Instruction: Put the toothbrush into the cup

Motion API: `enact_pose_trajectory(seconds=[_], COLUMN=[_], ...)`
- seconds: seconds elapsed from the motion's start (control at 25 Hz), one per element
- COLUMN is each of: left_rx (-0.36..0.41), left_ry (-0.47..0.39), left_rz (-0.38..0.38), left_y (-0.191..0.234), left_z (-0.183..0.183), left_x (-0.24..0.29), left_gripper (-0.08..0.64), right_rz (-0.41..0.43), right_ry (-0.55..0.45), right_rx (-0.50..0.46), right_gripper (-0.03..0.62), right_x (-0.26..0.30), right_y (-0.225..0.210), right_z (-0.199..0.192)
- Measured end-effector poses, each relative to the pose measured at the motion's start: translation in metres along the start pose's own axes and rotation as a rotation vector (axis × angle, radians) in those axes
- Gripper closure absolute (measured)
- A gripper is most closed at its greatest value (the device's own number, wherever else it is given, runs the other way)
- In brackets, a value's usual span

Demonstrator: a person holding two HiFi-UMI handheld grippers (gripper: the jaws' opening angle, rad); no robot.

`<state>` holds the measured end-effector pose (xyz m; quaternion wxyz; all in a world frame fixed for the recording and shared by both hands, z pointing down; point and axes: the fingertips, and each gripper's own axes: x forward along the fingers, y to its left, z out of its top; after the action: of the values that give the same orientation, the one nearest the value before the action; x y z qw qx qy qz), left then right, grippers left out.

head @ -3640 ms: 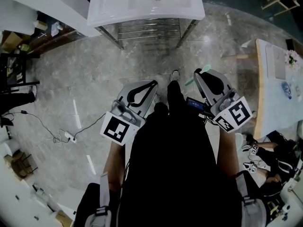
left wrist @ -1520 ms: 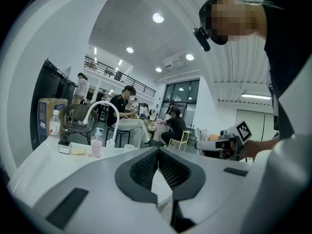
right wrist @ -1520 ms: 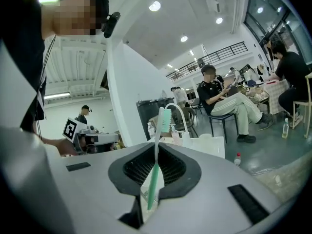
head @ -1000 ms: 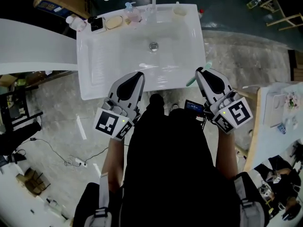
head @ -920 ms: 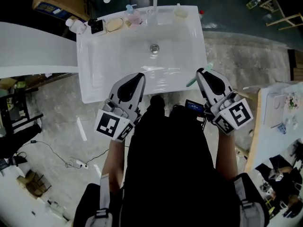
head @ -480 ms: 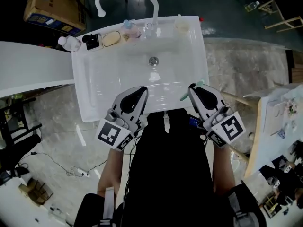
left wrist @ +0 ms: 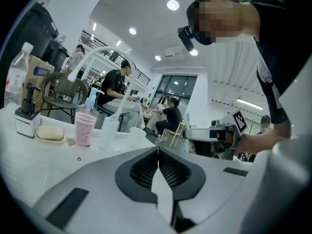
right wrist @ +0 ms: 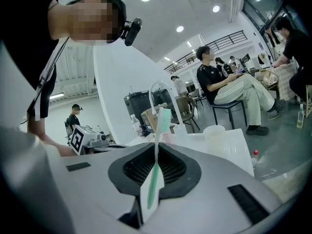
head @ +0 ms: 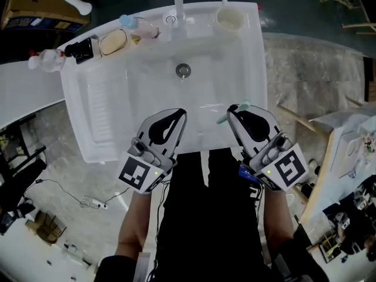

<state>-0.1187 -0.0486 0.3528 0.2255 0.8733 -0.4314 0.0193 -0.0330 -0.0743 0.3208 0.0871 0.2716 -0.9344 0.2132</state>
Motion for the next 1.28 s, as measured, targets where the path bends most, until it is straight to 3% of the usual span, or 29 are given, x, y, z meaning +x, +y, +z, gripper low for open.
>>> enact_pose_trajectory(seconds=[0.24,0.56,0.92,1.16,1.28], left_rx=[0.002,0.018,0.05,0.099,0.119], left_ry=[0.039,0.074,0.054,0.033,0.003], left_rz=[-0.026,-0.082,-0.091,-0.114,-0.124], left_y=[0.005,0.014,0.02,0.025,0.025], left_z=[-0.026,-0.043,-0.021,-0.002,0.006], left_x=[0.034,0.084,0.108,0.129,0.136], left_gripper=[0.548,0.548,0.548,0.548,0.548], right_rz=[0.033,0.011,0.036,0.009,0.035], right_ry=[-0.012,-0.059,-0.149,-0.188,-0.209], right_rx=[0.062,0.063,0.012,-0.112,-0.113], right_gripper=[0.563,0.563,0.563,0.563,0.563], right_x=[0.013,0.03,0.039,0.048,0.05], right_y=[-0.025,-0.065,-0.087,-0.107,-0.109], right_z=[-0.025,-0.027,0.029,0.071,0.082])
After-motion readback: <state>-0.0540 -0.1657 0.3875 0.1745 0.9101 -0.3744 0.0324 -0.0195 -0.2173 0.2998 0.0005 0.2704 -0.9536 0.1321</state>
